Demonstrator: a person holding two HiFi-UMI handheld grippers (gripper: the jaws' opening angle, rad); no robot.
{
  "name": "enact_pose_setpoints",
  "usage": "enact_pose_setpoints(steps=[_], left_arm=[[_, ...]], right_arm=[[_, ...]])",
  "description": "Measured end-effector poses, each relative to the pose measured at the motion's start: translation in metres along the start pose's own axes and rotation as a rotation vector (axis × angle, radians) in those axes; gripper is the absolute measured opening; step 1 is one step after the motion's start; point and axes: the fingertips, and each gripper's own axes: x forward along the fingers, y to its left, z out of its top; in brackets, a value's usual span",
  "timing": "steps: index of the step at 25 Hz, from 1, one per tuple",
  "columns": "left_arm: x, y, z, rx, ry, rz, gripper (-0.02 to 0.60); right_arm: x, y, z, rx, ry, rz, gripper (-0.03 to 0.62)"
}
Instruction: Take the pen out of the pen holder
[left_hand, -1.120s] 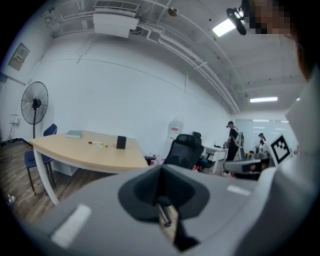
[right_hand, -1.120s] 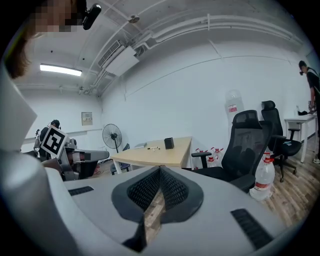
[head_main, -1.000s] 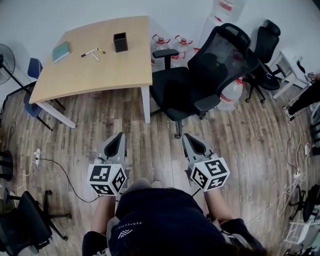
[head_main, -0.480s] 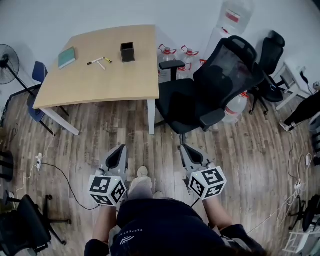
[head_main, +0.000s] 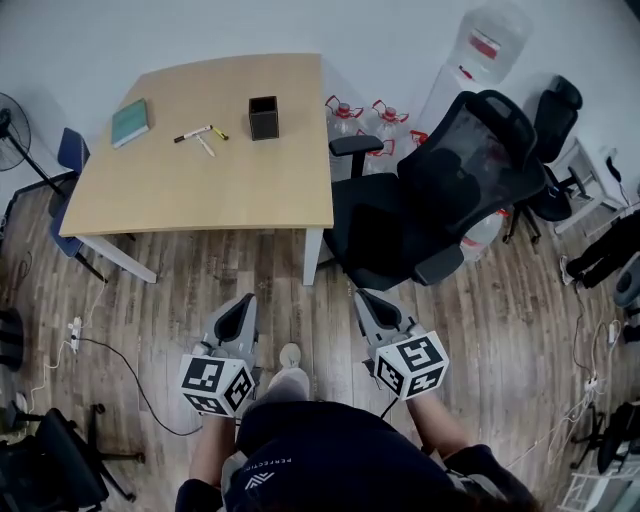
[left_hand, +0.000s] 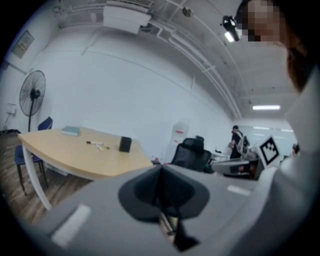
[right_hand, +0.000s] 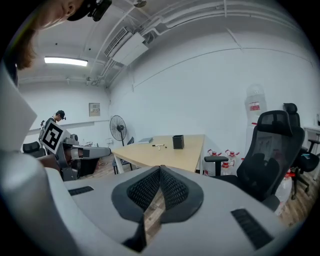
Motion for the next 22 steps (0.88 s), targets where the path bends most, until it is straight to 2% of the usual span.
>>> enact_pose_setpoints(steps=[7,12,15,19,22], left_arm=[[0.041,0.050,0.026,-0.059,-0.005,-0.032,0.005],[0.070,0.087,0.040,0.008,0.011,-0.011,0.005],[0.090,0.099,0.042,0.047,0.040,-0.036,0.005],[0.114,0.113,0.046,0.036,0.047,-0.054,0.005],[0.131,0.122,0.050,0.030,0.038,-0.039,0.005]], right_arm=[[0.070,-0.005,0.035,-0.016,0.000,0.022,0.003],[0.118,-0.007,0.053,-0.019,0.007,0.032,0.003],[0.138,-0.011,0.057,-0.016,0.014,0.028,0.003],[0.158,-0.017,0.059,-0.011,0.031,0.021,0.003],[0.172,-0.030,0.064,-0.013,0.038,0.014,0.003]])
